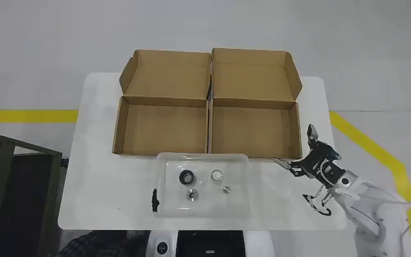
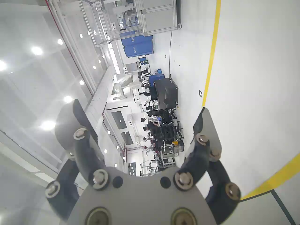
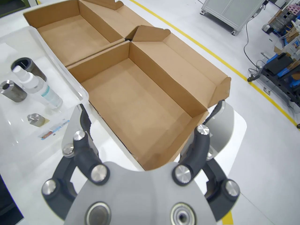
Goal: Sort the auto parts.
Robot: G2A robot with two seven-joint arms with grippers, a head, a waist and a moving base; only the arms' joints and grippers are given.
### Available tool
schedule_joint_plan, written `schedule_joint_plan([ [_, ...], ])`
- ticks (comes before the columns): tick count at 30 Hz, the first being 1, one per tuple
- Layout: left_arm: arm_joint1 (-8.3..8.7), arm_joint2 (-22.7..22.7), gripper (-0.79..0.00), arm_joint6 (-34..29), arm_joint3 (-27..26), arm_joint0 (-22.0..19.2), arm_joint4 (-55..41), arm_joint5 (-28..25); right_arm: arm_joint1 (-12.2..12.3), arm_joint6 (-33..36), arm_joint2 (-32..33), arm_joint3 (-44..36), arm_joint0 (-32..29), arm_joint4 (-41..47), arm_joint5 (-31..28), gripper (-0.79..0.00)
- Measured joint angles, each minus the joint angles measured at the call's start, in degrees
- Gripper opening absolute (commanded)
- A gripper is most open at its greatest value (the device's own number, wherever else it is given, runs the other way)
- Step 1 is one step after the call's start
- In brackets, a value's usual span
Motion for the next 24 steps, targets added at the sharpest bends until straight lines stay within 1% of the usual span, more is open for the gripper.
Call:
schedule_joint_plan([
  [6, 0.00, 0.0, 0.000, 0.0, 0.0, 0.0, 0.0, 0.0, 0.4, -0.4, -4.9, 0.1, 2.4, -1.5, -4.7, 0.000],
  [13, 0.00, 0.0, 0.000, 0.0, 0.0, 0.0, 0.0, 0.0, 0.6, 3.4, -13.5, 0.5, 6.4, -2.2, -8.6, 0.000],
  [19, 0.00, 0.0, 0.000, 0.0, 0.0, 0.0, 0.0, 0.0, 0.6, 5.7, -21.2, 1.8, 10.3, -2.7, -10.6, 0.000],
  [24, 0.00, 0.0, 0.000, 0.0, 0.0, 0.0, 0.0, 0.0, 0.5, 7.5, -26.1, 2.8, 13.0, -4.1, -11.2, 0.000],
])
